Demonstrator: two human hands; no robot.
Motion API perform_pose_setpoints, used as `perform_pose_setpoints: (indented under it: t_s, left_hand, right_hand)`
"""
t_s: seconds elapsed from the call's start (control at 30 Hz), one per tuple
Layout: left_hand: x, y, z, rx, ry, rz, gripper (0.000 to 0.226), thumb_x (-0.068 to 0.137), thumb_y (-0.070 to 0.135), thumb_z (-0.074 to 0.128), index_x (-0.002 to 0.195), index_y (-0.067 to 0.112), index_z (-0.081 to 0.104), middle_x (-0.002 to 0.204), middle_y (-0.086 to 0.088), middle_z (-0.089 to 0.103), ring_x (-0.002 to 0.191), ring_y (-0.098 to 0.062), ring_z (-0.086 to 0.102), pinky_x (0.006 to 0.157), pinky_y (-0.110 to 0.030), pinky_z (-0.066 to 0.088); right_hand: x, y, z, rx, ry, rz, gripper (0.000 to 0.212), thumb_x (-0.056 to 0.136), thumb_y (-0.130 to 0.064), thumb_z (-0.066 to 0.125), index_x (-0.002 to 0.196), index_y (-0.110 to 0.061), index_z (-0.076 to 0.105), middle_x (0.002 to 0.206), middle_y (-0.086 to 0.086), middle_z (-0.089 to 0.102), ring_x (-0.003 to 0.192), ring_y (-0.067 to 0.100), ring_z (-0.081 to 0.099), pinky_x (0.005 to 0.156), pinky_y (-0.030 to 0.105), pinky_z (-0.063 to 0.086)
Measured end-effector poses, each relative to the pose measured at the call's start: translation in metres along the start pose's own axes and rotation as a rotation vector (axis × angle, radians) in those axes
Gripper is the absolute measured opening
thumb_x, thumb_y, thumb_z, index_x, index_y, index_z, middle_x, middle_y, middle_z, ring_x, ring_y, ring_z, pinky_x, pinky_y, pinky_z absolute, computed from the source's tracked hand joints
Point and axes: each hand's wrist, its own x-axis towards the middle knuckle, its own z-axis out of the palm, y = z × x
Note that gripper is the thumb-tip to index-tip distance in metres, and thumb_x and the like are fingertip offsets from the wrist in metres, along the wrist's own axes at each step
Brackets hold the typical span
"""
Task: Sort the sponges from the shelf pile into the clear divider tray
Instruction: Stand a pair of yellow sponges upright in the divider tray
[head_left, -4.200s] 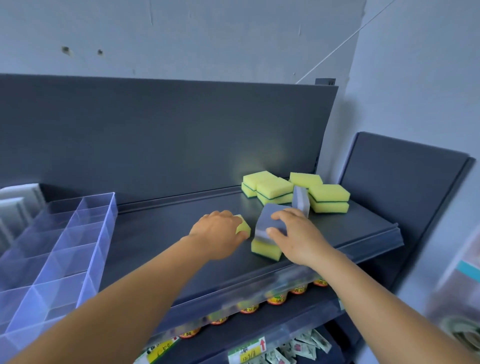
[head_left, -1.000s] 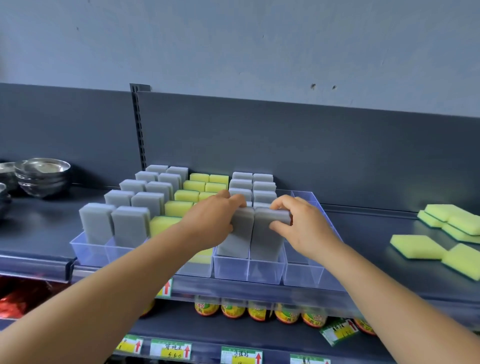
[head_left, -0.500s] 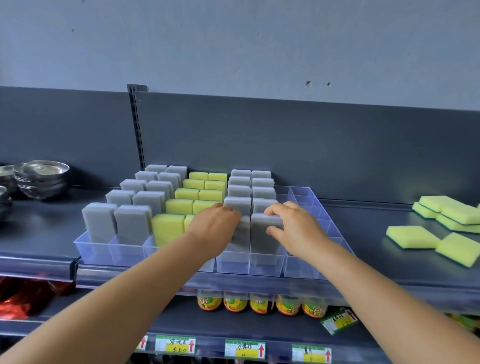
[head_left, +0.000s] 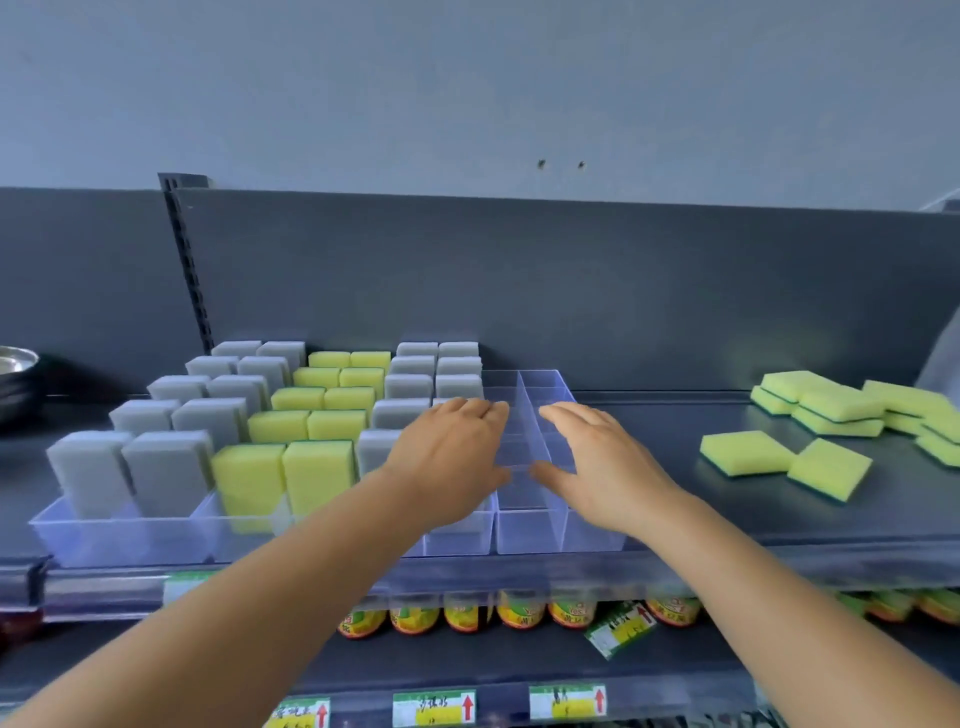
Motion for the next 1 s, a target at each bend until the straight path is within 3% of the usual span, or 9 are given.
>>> perform_pose_setpoints:
  t_s: [0.27, 0.43, 0.7, 0.87, 1.0]
  left_hand:
    - [0.064, 0.083, 0.025, -0.032, -0.041, 0.077, 0.050, 0.093, 0.041, 0.047, 0.135, 0.013, 0.043, 0.139, -0.001, 0.048, 0.130, -0.022, 0.042, 0.107, -0.033, 0.033]
    - [0.112, 0.141, 0.043, -0.066, -0.065, 0.090, 0.051, 0.093, 0.043, 0.047, 0.135, 0.014, 0.040, 0.137, 0.000, 0.048, 0.127, -0.022, 0.044, 0.104, -0.032, 0.035]
    - [0.180, 0.220, 0.085, -0.096, -0.156, 0.111, 0.051, 0.095, 0.041, 0.045, 0.140, 0.021, 0.035, 0.140, 0.000, 0.048, 0.127, -0.024, 0.045, 0.106, -0.036, 0.035]
    - [0.214, 0.250, 0.114, -0.085, -0.268, 0.104, 0.036, 0.098, 0.032, 0.040, 0.133, 0.023, 0.045, 0.135, -0.002, 0.047, 0.122, -0.026, 0.046, 0.100, -0.038, 0.039]
    - [0.231, 0.258, 0.126, -0.107, -0.281, -0.023, 0.035, 0.096, 0.025, 0.046, 0.131, 0.023, 0.047, 0.132, -0.004, 0.047, 0.119, -0.027, 0.047, 0.091, -0.039, 0.046]
  right_hand:
    - [-0.015, 0.105, -0.026, -0.048, 0.001, 0.105, 0.066, 0.092, -0.044, 0.052, 0.147, -0.019, 0.026, 0.155, -0.006, 0.025, 0.142, 0.015, 0.021, 0.113, 0.029, 0.023]
    - [-0.020, 0.181, -0.044, -0.084, -0.006, 0.173, 0.060, 0.093, -0.039, 0.052, 0.145, -0.019, 0.030, 0.154, -0.005, 0.027, 0.141, 0.017, 0.024, 0.112, 0.028, 0.022]
    - [-0.027, 0.286, -0.064, -0.150, -0.048, 0.334, 0.048, 0.091, -0.042, 0.052, 0.135, -0.024, 0.045, 0.141, -0.002, 0.043, 0.126, 0.027, 0.042, 0.105, 0.035, 0.034]
    - [-0.028, 0.331, -0.063, -0.130, -0.113, 0.446, 0.041, 0.094, -0.047, 0.040, 0.124, -0.023, 0.052, 0.134, 0.003, 0.047, 0.117, 0.033, 0.048, 0.097, 0.041, 0.041]
    - [-0.025, 0.351, -0.060, -0.019, -0.108, 0.398, 0.030, 0.095, -0.035, 0.045, 0.122, -0.023, 0.052, 0.134, 0.000, 0.043, 0.114, 0.028, 0.051, 0.092, 0.035, 0.044]
